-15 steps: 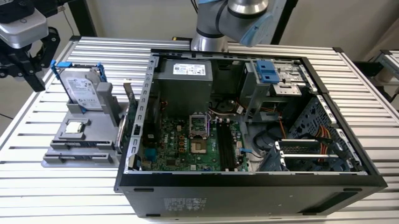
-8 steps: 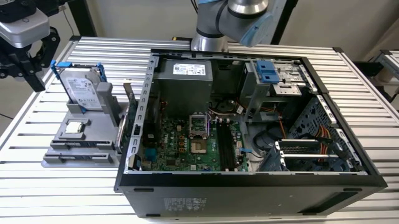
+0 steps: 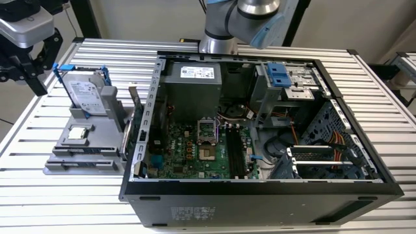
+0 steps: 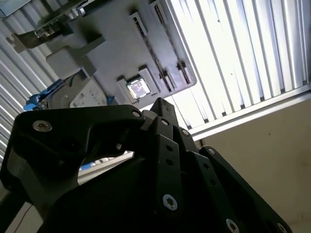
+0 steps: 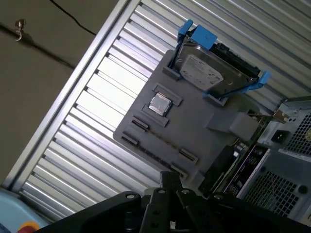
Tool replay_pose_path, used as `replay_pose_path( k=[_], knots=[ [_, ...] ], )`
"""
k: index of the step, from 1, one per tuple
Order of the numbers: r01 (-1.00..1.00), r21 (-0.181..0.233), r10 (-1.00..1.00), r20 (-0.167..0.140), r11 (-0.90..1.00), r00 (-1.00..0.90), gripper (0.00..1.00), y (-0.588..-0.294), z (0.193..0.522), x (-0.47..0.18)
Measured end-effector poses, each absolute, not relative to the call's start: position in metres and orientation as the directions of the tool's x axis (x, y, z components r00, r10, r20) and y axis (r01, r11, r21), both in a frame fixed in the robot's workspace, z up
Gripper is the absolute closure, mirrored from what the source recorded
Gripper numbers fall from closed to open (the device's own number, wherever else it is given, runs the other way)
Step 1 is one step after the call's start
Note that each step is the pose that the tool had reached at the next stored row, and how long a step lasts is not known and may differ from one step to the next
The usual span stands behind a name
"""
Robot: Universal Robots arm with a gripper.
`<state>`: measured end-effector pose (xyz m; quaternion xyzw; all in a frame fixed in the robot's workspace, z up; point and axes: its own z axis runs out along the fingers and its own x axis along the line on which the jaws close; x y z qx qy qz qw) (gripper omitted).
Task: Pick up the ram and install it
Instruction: 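Pick up the ram and move it above insertion slot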
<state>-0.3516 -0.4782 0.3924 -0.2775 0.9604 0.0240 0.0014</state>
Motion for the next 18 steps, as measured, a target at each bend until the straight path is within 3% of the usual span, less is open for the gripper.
replay_pose_path(
  k=[18],
  knots=[
    [-0.626, 0.036, -0.625, -0.03, 0.779, -0.78, 1.0, -0.4782, 0.3922, -0.3517]
  ],
)
